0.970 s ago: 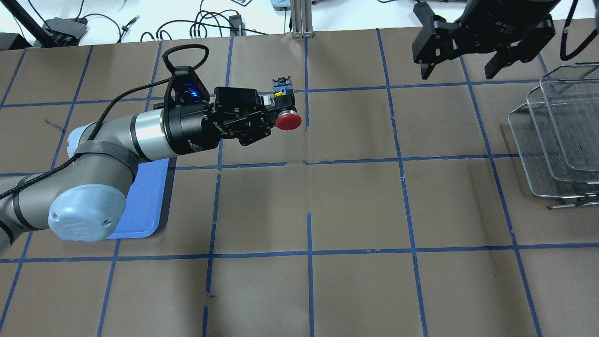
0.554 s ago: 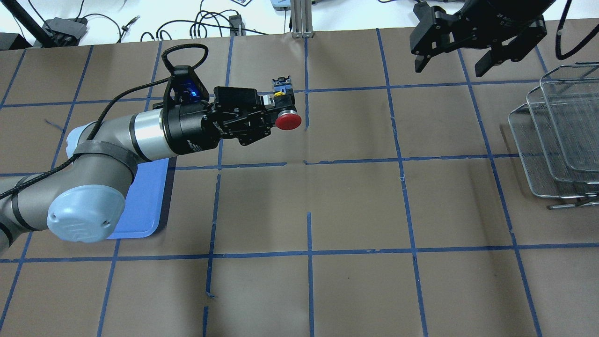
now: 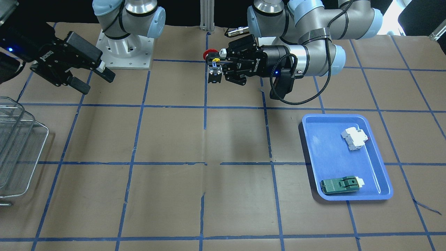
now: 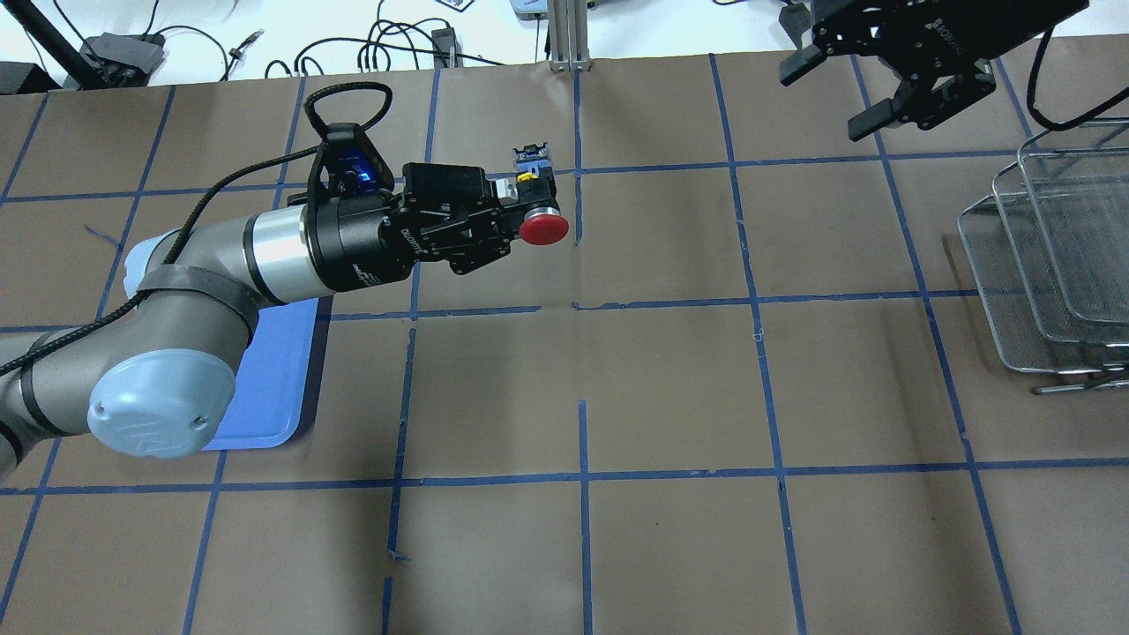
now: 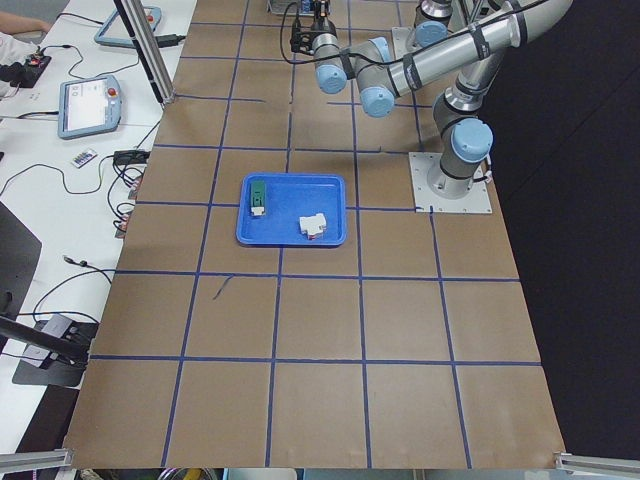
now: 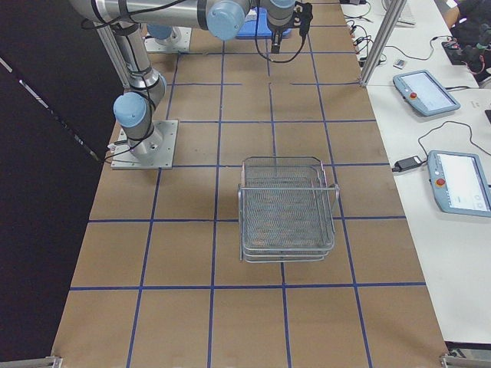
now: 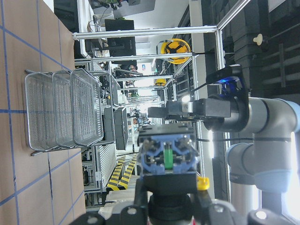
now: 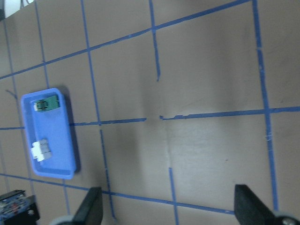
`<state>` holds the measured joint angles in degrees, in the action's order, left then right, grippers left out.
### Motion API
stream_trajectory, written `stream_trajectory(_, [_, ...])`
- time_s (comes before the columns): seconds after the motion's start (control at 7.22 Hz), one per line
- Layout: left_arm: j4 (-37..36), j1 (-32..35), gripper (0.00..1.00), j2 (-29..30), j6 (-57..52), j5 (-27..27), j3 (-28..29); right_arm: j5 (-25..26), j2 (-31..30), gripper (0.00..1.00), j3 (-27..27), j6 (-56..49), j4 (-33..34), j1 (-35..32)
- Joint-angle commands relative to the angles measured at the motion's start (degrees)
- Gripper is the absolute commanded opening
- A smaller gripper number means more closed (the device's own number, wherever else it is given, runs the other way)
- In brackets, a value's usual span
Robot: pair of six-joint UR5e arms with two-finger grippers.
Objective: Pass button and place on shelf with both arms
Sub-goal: 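Move the right gripper toward the button held by the left gripper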
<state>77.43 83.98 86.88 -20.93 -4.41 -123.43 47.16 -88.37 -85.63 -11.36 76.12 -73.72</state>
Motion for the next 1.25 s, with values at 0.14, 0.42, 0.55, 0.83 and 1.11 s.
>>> stream_trajectory(0.14, [0.0,0.0,0.00,0.0,0.0,-0.2,-0.1,-22.5,-0.7,1.00,-5.0,-23.8,-10.8,-0.8])
stream_trajectory(0.42, [0.0,0.0,0.00,0.4,-0.1,-1.7,-0.1,-23.2,-0.3,1.00,-6.3,-22.8,-11.3,-5.4])
stream_trajectory(0.55, [0.0,0.0,0.00,0.5,-0.1,-1.7,-0.1,-25.0,0.0,1.00,-7.2,-22.8,-11.1,-7.3])
stream_trajectory(0.83, [0.0,0.0,0.00,0.1,0.0,-1.8,0.0,-29.9,0.5,1.00,-10.6,-26.2,-9.4,-14.0])
stream_trajectory(1.11, [0.0,0.0,0.00,0.1,-0.1,-1.8,0.0,-30.2,0.5,1.00,-12.8,-25.7,-5.9,-14.7])
